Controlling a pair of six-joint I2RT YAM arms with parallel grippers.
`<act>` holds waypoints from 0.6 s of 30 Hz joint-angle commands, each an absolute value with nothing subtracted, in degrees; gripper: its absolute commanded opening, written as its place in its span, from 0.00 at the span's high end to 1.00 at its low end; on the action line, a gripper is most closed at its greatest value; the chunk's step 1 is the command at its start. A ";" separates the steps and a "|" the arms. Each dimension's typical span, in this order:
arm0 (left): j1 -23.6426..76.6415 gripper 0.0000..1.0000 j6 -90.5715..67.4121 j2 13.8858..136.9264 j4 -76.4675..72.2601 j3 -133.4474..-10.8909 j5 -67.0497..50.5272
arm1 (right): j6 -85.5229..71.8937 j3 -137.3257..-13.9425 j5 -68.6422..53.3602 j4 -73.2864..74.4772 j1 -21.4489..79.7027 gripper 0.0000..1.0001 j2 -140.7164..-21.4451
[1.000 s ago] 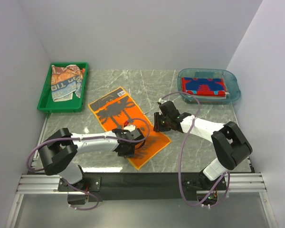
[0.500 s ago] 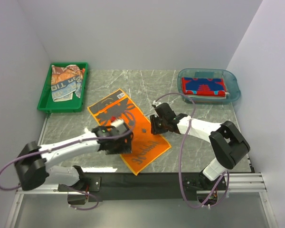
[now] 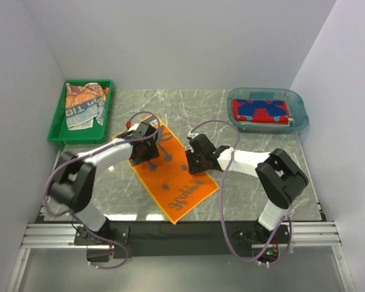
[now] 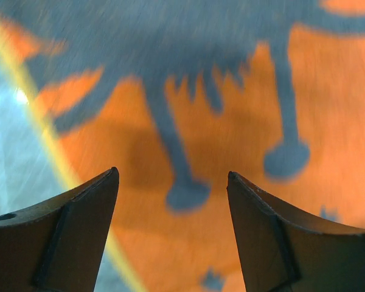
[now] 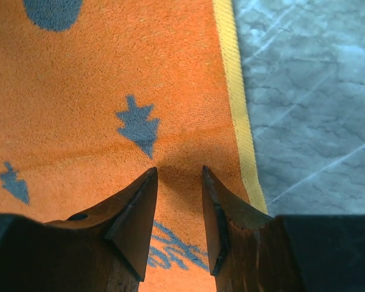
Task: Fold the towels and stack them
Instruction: Flatten out the crumpled towel
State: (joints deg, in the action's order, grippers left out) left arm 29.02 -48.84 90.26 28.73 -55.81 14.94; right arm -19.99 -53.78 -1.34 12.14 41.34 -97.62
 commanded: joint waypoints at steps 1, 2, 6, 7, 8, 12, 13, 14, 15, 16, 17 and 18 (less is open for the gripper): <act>28.21 0.22 -44.83 97.98 24.08 -62.13 15.38 | -23.37 -49.58 2.28 13.44 41.66 0.57 -95.81; 28.21 0.22 -44.48 99.91 24.08 -63.36 14.68 | -24.07 -48.35 3.50 13.88 41.57 0.57 -94.93; 29.35 0.22 -42.19 110.62 25.57 -71.78 13.10 | -29.00 -40.27 6.15 15.03 41.84 0.56 -88.44; 30.05 0.22 -41.14 112.13 26.36 -73.37 13.01 | -29.70 -38.95 5.98 14.94 42.01 0.56 -87.20; 30.84 0.22 -40.78 113.45 26.89 -74.87 13.18 | -30.49 -37.54 5.63 14.94 42.10 0.56 -86.06; 35.06 0.22 -39.73 115.32 27.16 -78.84 12.04 | -34.44 -31.66 3.52 15.12 43.42 0.55 -78.95; 36.55 0.21 -39.90 114.70 26.81 -78.40 11.43 | -34.80 -31.03 3.17 15.12 43.59 0.55 -77.53; 37.26 0.21 -40.08 113.74 26.55 -77.62 11.16 | -35.15 -30.33 2.82 15.29 43.68 0.55 -76.21; 38.05 0.21 -40.69 111.12 25.76 -75.17 10.81 | -34.98 -30.24 2.73 15.55 43.77 0.55 -73.42; 38.23 0.20 -41.04 109.61 25.40 -73.58 10.20 | -34.81 -30.50 2.55 16.34 43.77 0.55 -71.91; 38.32 0.20 -41.39 107.95 24.97 -71.74 10.20 | -33.93 -31.63 2.46 16.96 43.77 0.55 -70.76; 38.32 0.20 -41.74 104.54 24.26 -68.24 10.28 | -33.14 -32.51 2.11 17.66 43.68 0.54 -69.10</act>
